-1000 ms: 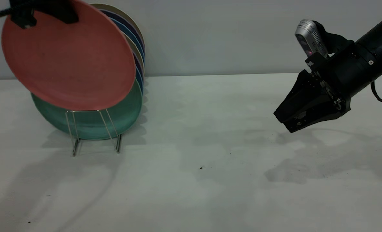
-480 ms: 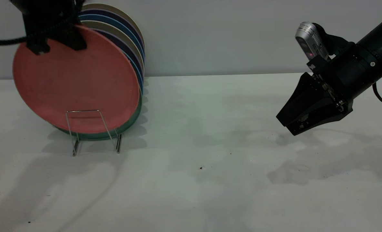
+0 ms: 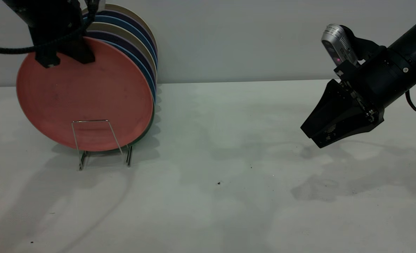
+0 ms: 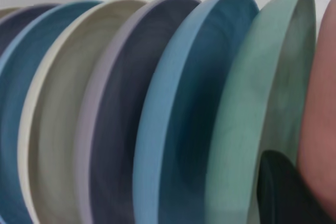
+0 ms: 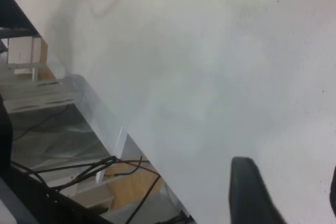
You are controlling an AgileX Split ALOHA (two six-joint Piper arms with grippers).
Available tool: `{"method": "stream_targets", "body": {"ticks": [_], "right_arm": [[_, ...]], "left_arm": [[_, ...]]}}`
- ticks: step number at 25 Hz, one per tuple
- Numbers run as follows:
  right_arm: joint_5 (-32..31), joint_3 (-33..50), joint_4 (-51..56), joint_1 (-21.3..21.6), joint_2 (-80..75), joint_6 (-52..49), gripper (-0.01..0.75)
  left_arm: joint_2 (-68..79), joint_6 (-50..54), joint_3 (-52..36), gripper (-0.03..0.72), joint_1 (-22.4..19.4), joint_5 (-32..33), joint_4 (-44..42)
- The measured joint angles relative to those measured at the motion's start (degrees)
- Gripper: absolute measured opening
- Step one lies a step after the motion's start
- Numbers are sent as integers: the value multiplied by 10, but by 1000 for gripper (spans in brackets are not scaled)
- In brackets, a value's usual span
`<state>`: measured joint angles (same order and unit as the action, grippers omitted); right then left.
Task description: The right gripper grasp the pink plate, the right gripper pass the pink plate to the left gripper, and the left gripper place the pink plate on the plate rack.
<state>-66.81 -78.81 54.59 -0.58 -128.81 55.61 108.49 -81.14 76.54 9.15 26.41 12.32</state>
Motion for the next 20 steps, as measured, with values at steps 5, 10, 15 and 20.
{"method": "stream_targets", "body": {"ticks": [5,10,15,20], "right_arm": [[0,0,0,0,0,0,390],[0,0,-1,0,0,0,390],[1,0,-1,0,0,-3,390],[2,-57,-112,-2,3,-108,390]], "left_arm": [[-1,34,0,367,-7,24,-1],[-30,42,0,531,-9,47,-1],[-90,77,0,566,-9,102,8],[-154,269,0,566,-9,173,29]]}}
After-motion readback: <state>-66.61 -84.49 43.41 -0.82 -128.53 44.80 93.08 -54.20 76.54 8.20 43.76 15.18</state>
